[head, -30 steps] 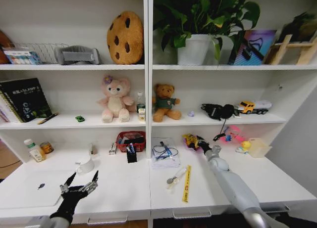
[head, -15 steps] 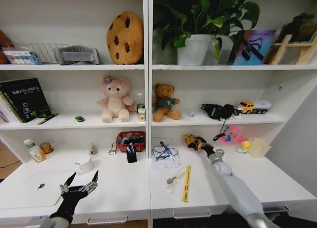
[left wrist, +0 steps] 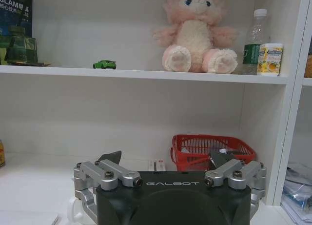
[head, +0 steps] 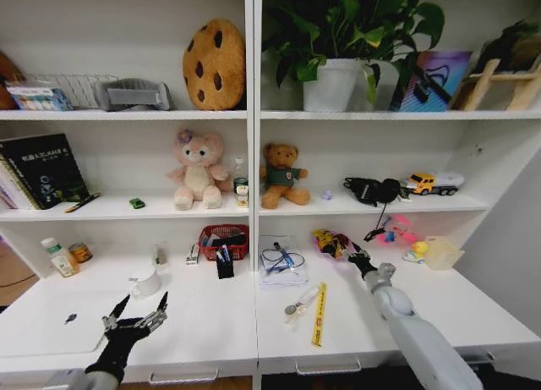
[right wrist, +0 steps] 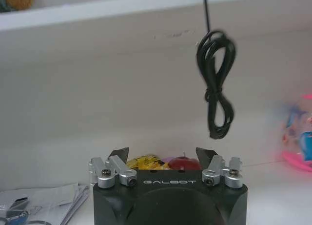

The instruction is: Organize the objects on the table.

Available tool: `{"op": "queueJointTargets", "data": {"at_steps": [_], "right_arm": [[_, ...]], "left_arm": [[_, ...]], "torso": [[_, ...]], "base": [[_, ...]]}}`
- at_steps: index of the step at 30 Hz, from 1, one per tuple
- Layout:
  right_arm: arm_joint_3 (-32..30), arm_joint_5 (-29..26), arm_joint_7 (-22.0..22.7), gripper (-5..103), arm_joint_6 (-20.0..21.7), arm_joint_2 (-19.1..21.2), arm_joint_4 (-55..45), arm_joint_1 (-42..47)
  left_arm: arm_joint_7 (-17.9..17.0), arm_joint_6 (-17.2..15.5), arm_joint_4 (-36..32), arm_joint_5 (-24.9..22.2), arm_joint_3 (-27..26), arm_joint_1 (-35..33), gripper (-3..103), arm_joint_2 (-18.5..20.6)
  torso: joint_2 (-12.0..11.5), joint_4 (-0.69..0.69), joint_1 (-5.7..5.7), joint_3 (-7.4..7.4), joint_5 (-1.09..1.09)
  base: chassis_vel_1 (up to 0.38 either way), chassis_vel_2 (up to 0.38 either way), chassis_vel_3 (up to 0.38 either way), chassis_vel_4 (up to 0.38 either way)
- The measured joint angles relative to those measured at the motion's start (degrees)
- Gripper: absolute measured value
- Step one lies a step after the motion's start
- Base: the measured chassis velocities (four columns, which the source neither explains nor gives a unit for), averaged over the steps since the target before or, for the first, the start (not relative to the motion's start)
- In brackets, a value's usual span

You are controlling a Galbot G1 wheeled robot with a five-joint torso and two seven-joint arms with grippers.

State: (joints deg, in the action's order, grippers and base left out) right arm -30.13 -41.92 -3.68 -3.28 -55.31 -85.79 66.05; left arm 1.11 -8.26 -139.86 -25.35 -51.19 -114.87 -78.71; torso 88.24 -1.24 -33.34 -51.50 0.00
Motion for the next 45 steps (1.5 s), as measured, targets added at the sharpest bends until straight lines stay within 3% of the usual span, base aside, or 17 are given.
{"op": "queueJointTargets", "data": {"at_steps": [4,10,11,13,21,24,33,45], "right_arm": [[-10.2,4.0,7.0,96,2.0,-0.6,-15.1,15.1],[-17.7,4.5,6.7,100,1.1,-2.2,-23.0,26.3],[-20.8,4.7,5.3,100,-0.2,-3.7,-26.7,33.2],[-22.8,4.7,4.3,100,-1.9,-6.2,-31.6,39.4],[-20.1,10.6,2.7,100,-6.1,-14.3,-41.1,48.1],[-17.1,12.6,2.9,100,-6.2,-15.0,-42.4,47.5],[-8.5,15.4,5.9,100,-3.2,-13.6,-45.2,43.9],[-8.9,16.3,6.0,100,-4.0,-12.6,-45.4,44.6]], "left_arm": [[0.0,0.0,0.0,0.0,0.0,0.0,100,0.0],[0.0,0.0,0.0,0.0,0.0,0.0,100,0.0],[0.0,0.0,0.0,0.0,0.0,0.0,100,0.0],[0.0,0.0,0.0,0.0,0.0,0.0,100,0.0],[0.0,0.0,0.0,0.0,0.0,0.0,100,0.0],[0.0,0.0,0.0,0.0,0.0,0.0,100,0.0],[0.0,0.0,0.0,0.0,0.0,0.0,100,0.0],[0.0,0.0,0.0,0.0,0.0,0.0,100,0.0]], "torso": [[0.0,-0.01,0.01,0.01,0.0],[0.0,0.02,0.01,0.0,-0.01],[0.0,-0.03,0.01,0.01,0.0],[0.0,-0.02,0.01,0.01,-0.02],[0.0,0.01,0.01,0.0,-0.02],[0.0,0.02,0.01,0.0,-0.01],[0.0,0.0,0.0,-0.01,0.0],[0.0,0.0,0.0,-0.01,0.0]], "base": [[0.0,0.0,0.0,0.0],[0.0,0.0,0.0,0.0],[0.0,0.0,0.0,0.0],[0.0,0.0,0.0,0.0],[0.0,0.0,0.0,0.0],[0.0,0.0,0.0,0.0],[0.0,0.0,0.0,0.0],[0.0,0.0,0.0,0.0]]}}
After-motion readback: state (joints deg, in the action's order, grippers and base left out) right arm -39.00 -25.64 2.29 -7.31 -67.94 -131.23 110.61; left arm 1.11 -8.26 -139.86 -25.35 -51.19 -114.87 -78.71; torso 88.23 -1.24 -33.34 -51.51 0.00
